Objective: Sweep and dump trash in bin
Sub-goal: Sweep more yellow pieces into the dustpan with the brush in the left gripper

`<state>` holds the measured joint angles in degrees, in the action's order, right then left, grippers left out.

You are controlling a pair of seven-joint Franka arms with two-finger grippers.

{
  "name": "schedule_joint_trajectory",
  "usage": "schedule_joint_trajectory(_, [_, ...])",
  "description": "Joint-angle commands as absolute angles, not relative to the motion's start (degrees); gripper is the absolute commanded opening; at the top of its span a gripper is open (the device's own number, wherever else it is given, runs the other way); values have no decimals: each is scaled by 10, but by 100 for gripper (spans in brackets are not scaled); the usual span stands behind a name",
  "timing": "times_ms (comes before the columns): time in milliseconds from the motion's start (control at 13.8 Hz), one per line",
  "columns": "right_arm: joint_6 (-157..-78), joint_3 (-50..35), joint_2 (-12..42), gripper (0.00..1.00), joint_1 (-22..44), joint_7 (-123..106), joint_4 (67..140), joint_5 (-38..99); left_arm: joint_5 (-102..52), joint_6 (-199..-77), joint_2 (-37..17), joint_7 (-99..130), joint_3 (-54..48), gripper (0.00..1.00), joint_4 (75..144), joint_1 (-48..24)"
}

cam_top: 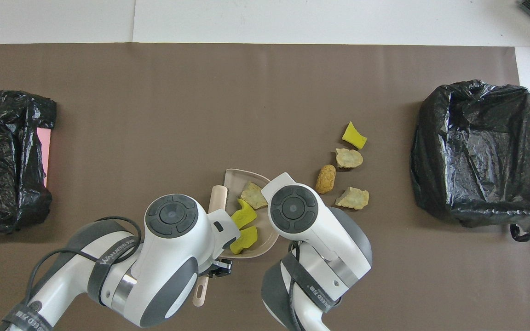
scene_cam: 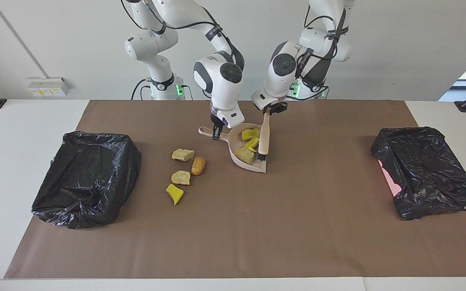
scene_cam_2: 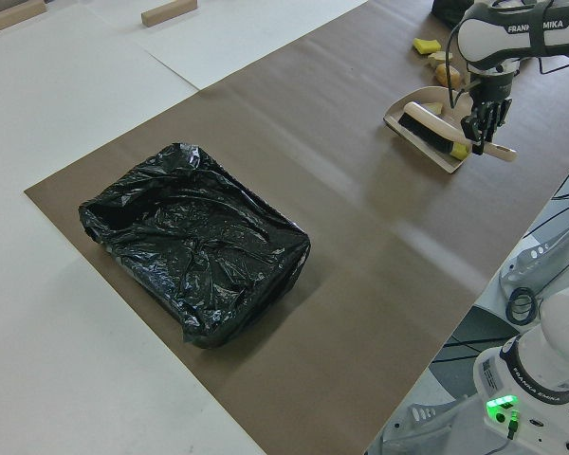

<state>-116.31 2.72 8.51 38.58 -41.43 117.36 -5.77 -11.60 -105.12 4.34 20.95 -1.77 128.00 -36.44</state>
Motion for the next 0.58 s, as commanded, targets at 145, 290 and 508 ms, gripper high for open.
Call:
schedule_joint_trajectory(145, [-1164,25,77,0,365,-447,1170,-69,-123,-1059,72,283,-19,0,1321,-350])
schedule_joint_trajectory(290, [-1139,25,63,0,356,-453,1165,-69,-122,-1071,83,298,-20,0,1338,-351])
schedule_joint_trajectory(508, [-1093,25,25,0,311,-497,1156,-66,-122,-1093,112,321,-26,0,1378,-364])
